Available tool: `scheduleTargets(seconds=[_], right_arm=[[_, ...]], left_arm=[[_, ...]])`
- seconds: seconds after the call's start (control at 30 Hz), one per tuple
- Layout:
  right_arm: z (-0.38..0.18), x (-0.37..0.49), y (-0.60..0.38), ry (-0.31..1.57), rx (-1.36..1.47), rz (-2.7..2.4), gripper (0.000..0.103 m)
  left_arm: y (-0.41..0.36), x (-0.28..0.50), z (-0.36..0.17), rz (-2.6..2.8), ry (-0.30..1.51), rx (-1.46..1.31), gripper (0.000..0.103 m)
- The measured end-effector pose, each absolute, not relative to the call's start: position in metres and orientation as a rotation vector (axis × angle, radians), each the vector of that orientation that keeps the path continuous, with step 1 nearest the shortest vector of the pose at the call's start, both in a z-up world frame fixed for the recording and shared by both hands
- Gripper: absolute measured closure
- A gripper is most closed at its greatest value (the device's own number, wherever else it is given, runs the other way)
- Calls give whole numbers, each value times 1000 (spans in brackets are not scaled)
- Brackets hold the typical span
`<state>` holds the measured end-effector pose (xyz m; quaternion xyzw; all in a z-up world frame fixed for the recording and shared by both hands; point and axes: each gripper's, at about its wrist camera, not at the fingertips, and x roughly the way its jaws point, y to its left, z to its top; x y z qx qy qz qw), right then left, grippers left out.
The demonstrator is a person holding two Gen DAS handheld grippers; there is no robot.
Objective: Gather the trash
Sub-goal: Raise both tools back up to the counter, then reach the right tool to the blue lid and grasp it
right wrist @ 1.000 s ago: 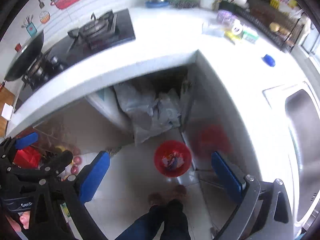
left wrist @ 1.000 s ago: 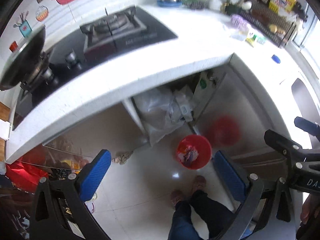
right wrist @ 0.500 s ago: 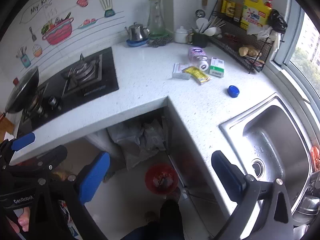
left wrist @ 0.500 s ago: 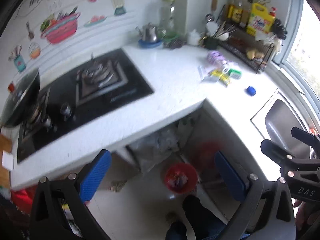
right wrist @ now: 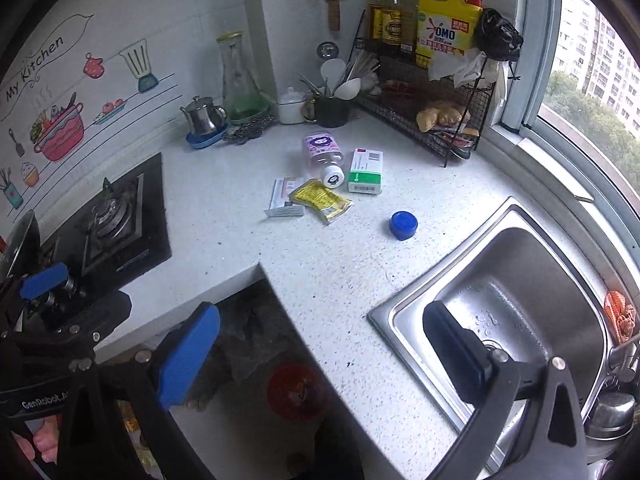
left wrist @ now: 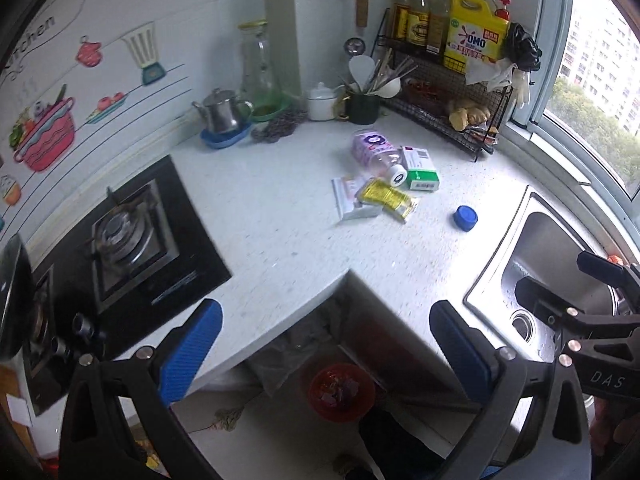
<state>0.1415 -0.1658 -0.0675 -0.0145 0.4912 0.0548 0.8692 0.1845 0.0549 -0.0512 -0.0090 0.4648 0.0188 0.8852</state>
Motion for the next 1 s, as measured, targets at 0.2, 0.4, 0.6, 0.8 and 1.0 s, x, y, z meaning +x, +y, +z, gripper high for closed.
scheduleTargets(seconds=[0.2, 0.4, 0.6, 0.8, 1.0], right_arm=[[-89, 201, -200, 1087, -13, 99, 1], [-124, 255, -226, 1162, -16, 106, 1], [-163, 297, -247, 1241, -12, 117, 2], [-203, 322, -256, 1314, -57, 131, 10], [-226, 333, -260, 1357, -63, 142, 24]], left_arm=[[28, 258, -73, 3, 1022, -21, 0], [9, 316, -111, -8, 1104, -39, 0], [-3, 359, -146, 1, 1172, -31, 0], [-7, 381, -169, 12, 1224, -28, 0], [-6, 385, -185, 23, 1264, -41, 0]])
